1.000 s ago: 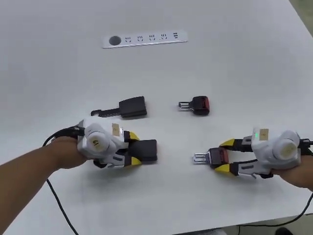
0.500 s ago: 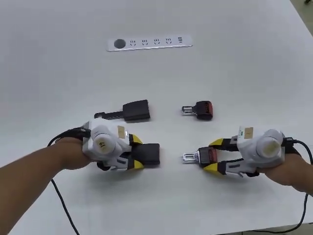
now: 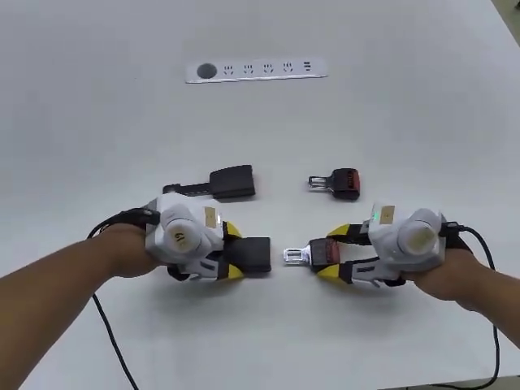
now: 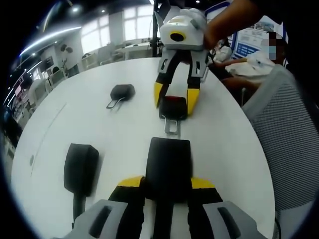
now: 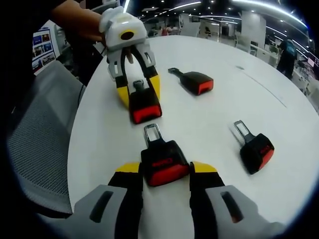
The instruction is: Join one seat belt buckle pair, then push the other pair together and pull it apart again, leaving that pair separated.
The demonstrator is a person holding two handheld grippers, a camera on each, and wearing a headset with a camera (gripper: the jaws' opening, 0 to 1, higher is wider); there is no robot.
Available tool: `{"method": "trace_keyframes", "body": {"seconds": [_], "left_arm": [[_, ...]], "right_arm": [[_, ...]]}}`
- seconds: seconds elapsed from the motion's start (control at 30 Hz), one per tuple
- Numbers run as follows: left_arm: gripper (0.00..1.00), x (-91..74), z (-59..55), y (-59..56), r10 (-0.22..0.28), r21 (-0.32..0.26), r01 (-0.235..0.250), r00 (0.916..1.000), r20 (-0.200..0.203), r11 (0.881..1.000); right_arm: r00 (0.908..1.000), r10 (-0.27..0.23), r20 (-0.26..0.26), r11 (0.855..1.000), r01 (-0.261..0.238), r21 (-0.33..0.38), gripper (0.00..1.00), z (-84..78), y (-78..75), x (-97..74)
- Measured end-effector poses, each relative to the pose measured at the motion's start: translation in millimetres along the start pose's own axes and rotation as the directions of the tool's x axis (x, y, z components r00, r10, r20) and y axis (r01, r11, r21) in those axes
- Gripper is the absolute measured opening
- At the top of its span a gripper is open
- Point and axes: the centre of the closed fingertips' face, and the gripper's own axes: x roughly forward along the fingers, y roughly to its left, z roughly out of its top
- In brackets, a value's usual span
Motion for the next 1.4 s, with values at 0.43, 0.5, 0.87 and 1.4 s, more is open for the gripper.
{"method": "trace_keyframes", "body": {"seconds": [0.43,0.5,0.87,1.4], "left_arm": [[0.34,1.0,-1.2,-0.9,0.001,0.003,-0.001,0.9998,-0.017,1.000],[0.34,1.1,-1.5,-1.0,0.003,0.003,-0.003,0.9998,-0.019,1.000],[0.33,2.9,-1.6,-1.5,-0.001,0.014,0.001,0.9993,-0.037,1.000],[0.33,3.5,-1.0,-1.0,-0.011,0.021,0.012,0.9991,-0.042,1.000]], "right_arm": [[0.9987,0.023,0.045,1.000,-0.023,0.001,0.35,19.3,7.6,17.4],[0.9986,0.024,0.046,1.000,-0.024,0.000,0.35,23.3,10.2,20.9],[0.9988,0.020,0.045,1.000,-0.021,0.012,0.35,25.8,9.8,21.7],[0.9987,0.021,0.046,1.000,-0.021,0.013,0.34,34.8,14.3,30.2]]}}
